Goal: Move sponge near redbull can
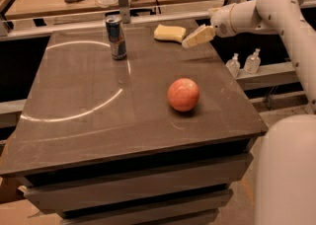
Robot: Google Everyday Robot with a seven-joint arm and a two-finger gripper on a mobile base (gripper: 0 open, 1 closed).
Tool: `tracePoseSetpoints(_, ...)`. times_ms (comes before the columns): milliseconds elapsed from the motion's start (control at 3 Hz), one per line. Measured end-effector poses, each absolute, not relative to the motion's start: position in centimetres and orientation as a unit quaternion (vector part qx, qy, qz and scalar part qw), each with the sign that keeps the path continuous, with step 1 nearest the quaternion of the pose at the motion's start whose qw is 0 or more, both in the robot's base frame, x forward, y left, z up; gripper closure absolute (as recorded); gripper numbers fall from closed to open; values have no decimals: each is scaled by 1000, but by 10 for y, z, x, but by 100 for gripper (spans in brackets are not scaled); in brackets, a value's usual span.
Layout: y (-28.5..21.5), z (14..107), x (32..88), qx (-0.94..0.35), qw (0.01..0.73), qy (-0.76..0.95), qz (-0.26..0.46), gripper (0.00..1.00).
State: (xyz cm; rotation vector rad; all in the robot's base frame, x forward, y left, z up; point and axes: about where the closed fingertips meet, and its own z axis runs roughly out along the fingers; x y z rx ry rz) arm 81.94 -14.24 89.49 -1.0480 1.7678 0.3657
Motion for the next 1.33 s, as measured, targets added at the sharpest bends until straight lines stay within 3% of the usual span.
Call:
tracePoseSetpoints(667,-95,883,850,-456,483,724,183,0)
tracePoseSetpoints(1333,-83,859,849,-460,443,742,203,47)
